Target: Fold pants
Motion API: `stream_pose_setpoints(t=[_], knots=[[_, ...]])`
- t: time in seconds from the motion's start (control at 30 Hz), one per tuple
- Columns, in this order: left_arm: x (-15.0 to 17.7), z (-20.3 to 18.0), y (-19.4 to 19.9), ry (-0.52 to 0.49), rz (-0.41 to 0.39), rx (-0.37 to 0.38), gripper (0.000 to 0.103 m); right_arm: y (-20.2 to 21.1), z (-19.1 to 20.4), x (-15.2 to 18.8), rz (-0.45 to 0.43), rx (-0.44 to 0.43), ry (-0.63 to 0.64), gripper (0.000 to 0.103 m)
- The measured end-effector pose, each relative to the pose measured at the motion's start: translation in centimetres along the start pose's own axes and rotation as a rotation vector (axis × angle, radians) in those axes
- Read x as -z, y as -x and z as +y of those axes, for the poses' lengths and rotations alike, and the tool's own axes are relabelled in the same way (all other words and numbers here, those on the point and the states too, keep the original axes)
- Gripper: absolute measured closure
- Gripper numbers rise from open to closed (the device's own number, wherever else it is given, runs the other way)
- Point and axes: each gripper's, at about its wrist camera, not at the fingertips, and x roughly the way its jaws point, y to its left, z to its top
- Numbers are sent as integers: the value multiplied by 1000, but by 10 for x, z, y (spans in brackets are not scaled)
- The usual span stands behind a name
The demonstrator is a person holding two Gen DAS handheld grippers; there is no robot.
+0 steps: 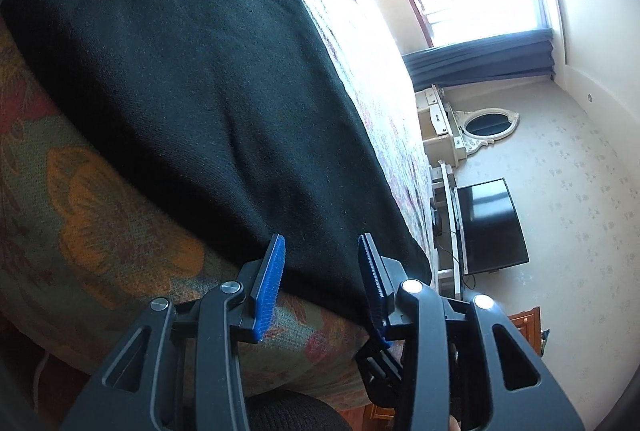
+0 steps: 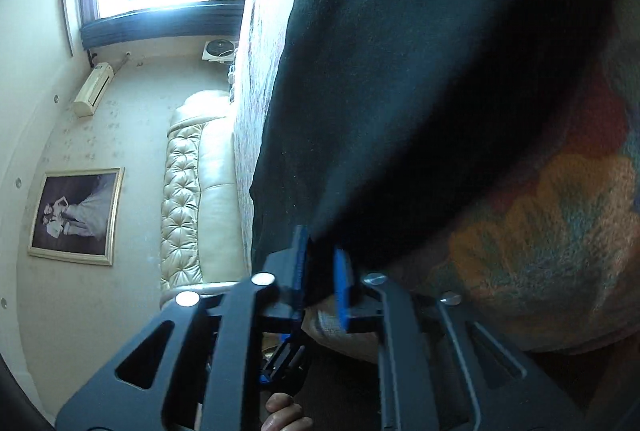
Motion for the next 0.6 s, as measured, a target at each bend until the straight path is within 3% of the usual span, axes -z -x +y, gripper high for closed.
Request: stream_pose_setpoints(t=[0.1, 0.2, 0.23, 0.27, 0.3, 0.33, 0.43, 0.47, 0.53, 0.6], knots=[[0, 0, 1, -53, 27, -11, 64, 4, -1, 8, -11, 38, 12, 97], [1, -5, -6, -109, 74, 5, 60, 4, -16, 7, 20, -29, -35, 93], [-1, -7, -6, -125, 94, 23, 51, 10, -17, 6, 28, -47, -42, 87], [-2, -11, -6, -146, 113, 38, 43, 17, -13, 3, 27, -63, -36, 70], [-4, -16, -5, -180, 133, 37, 23, 31, -9, 0, 7, -78, -17, 52], [-6, -22, -3, -226, 146, -6, 14, 51, -4, -5, -36, -76, 19, 46], [-11, -34, -1, -373, 198, -118, 14, 114, 20, -31, -197, -23, 179, 39], [-14, -34, 0, -396, 204, -156, 14, 138, 24, -42, -253, 21, 216, 31], [-25, -26, 3, -394, 205, -215, 14, 183, 25, -70, -349, 80, 260, 27], [-34, -9, -3, -340, 272, -194, 14, 220, 12, -101, -427, 170, 246, 26]])
